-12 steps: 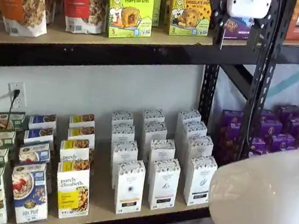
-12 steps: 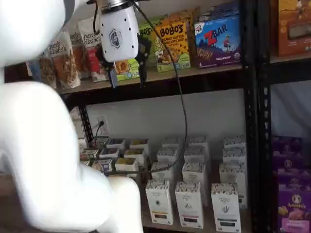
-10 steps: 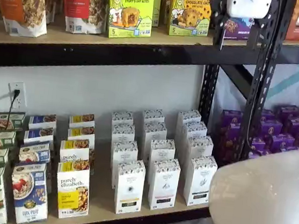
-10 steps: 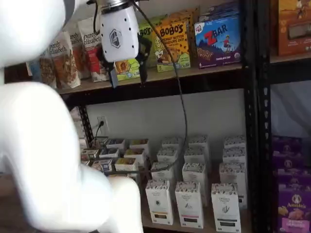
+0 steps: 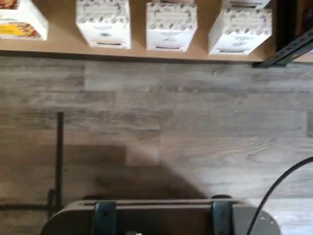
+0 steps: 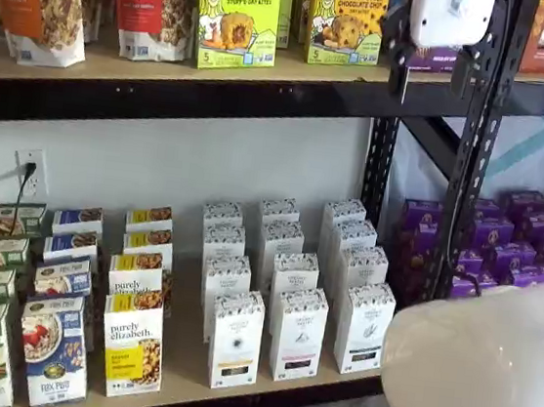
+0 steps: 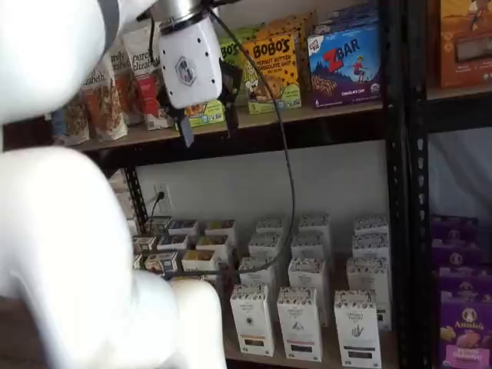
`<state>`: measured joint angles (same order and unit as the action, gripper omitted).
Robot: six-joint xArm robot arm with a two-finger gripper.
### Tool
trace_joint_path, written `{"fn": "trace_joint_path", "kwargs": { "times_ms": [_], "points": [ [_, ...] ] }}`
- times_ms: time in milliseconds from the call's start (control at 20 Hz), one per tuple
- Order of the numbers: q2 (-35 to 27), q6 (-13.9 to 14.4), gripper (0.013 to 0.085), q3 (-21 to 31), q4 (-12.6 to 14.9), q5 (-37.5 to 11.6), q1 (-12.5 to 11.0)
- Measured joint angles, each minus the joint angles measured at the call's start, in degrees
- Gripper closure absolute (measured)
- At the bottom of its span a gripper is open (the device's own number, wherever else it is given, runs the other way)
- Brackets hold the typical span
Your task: Pick up the white box with a green strip in the middle, on the bottom shelf, the sixth box from the left
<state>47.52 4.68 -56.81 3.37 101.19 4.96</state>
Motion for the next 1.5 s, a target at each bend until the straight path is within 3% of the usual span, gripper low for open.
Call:
{"fn": "trace_joint_path", "kwargs": {
  "times_ms": [150,400,650,1100,1500],
  "points": [
    [1.59,0.74,0.013,3.97,1.14,-3.26,0.59],
    [2.76,-1.85,0.013,10.86,-1.61,-8.9,-2.74],
    [2.2,-3.26,0.013,18.22,-1.58,-16.51,-4.41],
    [-1.84,-3.35,0.013,28.83,-1.09,-31.61,-5.2],
    [-8.61,-2.76,0.013,34.92,0.17,-43.75,-5.74]
  ]
}}
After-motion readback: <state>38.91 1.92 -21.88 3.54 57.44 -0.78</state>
